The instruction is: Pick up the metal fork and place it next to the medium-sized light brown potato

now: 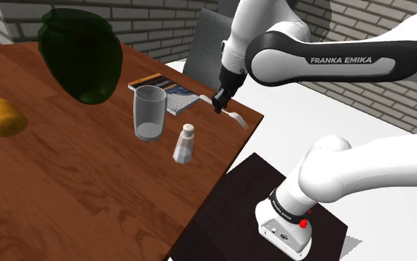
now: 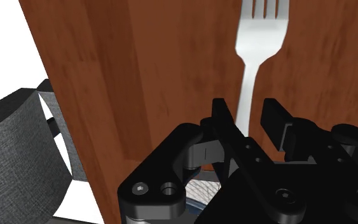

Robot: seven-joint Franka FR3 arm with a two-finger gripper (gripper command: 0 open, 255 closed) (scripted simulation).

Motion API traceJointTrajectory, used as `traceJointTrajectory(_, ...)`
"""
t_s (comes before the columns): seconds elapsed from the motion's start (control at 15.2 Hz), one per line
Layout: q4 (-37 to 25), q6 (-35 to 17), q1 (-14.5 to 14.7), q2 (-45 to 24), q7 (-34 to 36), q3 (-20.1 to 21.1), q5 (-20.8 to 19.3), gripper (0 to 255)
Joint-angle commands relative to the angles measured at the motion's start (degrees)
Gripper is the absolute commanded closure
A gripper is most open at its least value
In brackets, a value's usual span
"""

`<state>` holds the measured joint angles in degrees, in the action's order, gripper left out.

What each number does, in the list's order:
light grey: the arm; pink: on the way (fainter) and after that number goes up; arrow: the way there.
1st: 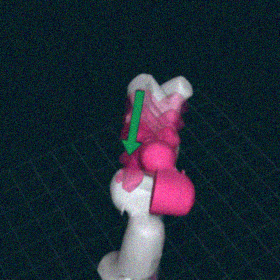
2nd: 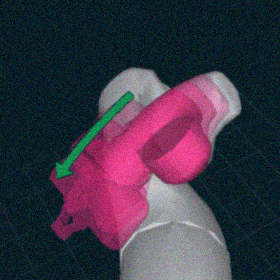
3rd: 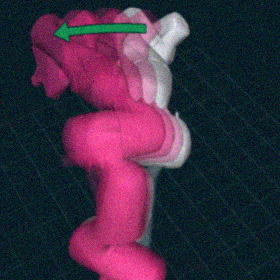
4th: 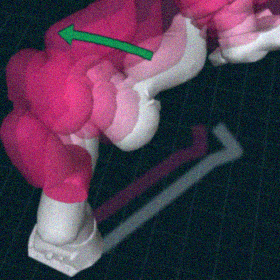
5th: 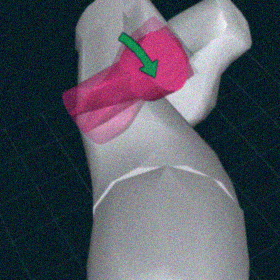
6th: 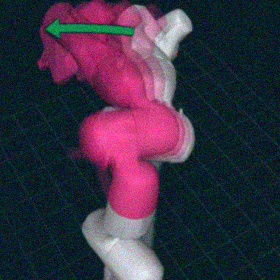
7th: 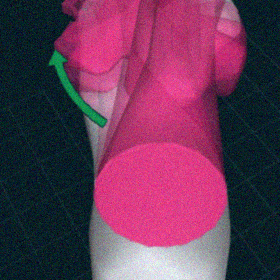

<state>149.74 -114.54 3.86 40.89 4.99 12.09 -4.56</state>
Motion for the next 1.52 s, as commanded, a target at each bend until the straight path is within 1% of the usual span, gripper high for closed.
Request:
traceJointTrajectory(0.0, -1.5, 1.8, 0.0, 0.3, -0.4, -0.2, 0.0, 255)
traceJointTrajectory(1.06, -13.7, 13.7, -0.5, 0.2, -2.4, -1.1, -0.2, 255)
traceJointTrajectory(1.45, -19.4, 14.2, 1.1, -5.9, 5.9, 6.5, 2.5, 255)
